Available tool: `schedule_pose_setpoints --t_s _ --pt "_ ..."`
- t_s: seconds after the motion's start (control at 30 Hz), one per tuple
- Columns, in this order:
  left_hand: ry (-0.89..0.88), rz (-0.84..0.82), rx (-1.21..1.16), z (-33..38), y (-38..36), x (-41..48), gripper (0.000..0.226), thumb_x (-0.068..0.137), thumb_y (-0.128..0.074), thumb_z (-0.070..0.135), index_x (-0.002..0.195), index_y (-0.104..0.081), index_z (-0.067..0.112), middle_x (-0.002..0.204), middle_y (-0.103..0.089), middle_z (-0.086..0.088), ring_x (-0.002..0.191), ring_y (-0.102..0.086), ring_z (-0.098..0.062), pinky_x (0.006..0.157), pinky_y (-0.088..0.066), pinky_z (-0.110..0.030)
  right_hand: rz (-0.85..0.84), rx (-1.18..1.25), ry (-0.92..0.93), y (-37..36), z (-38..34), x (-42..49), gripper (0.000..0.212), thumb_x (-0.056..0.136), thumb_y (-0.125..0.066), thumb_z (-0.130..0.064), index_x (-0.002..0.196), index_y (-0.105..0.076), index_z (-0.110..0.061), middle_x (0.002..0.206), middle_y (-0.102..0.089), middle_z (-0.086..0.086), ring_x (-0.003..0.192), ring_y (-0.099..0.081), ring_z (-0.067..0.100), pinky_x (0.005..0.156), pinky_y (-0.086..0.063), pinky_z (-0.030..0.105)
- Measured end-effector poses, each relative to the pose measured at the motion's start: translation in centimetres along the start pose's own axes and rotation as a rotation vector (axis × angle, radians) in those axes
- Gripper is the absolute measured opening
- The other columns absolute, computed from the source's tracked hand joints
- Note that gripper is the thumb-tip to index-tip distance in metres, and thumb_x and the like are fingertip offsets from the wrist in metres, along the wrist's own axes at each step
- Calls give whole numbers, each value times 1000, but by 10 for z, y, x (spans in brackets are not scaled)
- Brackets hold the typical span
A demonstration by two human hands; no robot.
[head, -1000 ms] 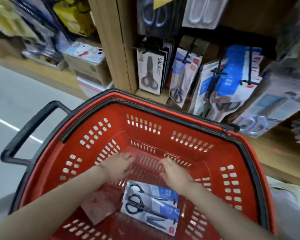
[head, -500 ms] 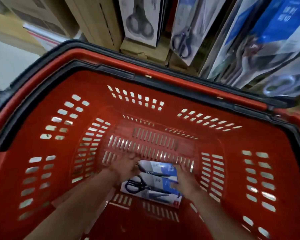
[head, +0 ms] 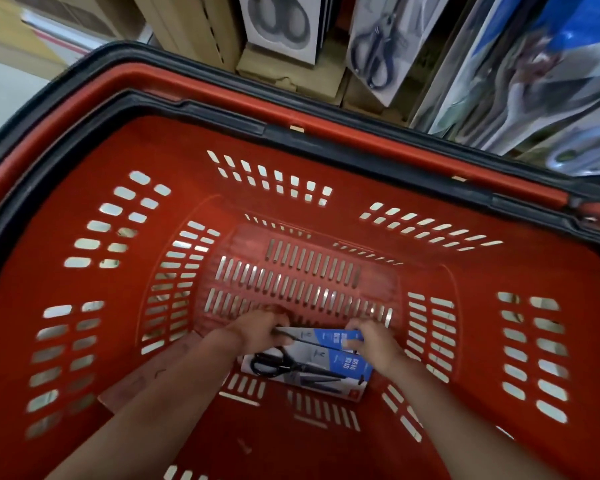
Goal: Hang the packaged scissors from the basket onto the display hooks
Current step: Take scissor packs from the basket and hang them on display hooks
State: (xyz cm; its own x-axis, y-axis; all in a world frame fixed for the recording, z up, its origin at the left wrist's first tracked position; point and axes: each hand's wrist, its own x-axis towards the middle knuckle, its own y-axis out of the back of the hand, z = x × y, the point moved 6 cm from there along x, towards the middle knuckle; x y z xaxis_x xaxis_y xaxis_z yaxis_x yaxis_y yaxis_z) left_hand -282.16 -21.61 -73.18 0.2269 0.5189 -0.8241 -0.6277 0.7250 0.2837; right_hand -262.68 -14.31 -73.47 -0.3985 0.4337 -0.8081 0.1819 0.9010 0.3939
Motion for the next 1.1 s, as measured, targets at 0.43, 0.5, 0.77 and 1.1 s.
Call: schedule_pose_setpoints --t_s 0.43,0.5,0.77,1.1 --pt "10 260 86 -5 60 -32 21 98 -44 20 118 -52 17 107 -68 -8 95 -63 -25 80 -48 -32 164 190 -51 -12 -19 -3 39 90 -61 -32 119 -53 -6 116 -61 0 108 -60 20 89 -44 29" --pt "34 258 48 -9 62 -38 24 98 -45 19 121 -52 19 109 -67 -6 98 -62 -23 81 -46 -31 62 109 -24 -29 -12 -7 38 88 -65 -31 114 -57 -5 114 -58 1 110 -58 20 89 -41 27" --pt "87 263 -186 -8 72 -61 36 98 -46 22 134 -45 17 114 -65 -5 101 -62 -19 90 -48 -33 -58 -196 0 -27 -35 -10 12 90 -59 -15 102 -59 -16 108 -63 8 103 -60 26 76 -42 28" --pt "58 290 -94 26 90 -124 36 97 -45 27 132 -43 19 111 -67 -8 99 -63 -25 90 -49 -45 2 -549 129 50 -107 -60 22 88 -39 8 89 -54 -8 98 -60 18 92 -58 30 71 -38 31"
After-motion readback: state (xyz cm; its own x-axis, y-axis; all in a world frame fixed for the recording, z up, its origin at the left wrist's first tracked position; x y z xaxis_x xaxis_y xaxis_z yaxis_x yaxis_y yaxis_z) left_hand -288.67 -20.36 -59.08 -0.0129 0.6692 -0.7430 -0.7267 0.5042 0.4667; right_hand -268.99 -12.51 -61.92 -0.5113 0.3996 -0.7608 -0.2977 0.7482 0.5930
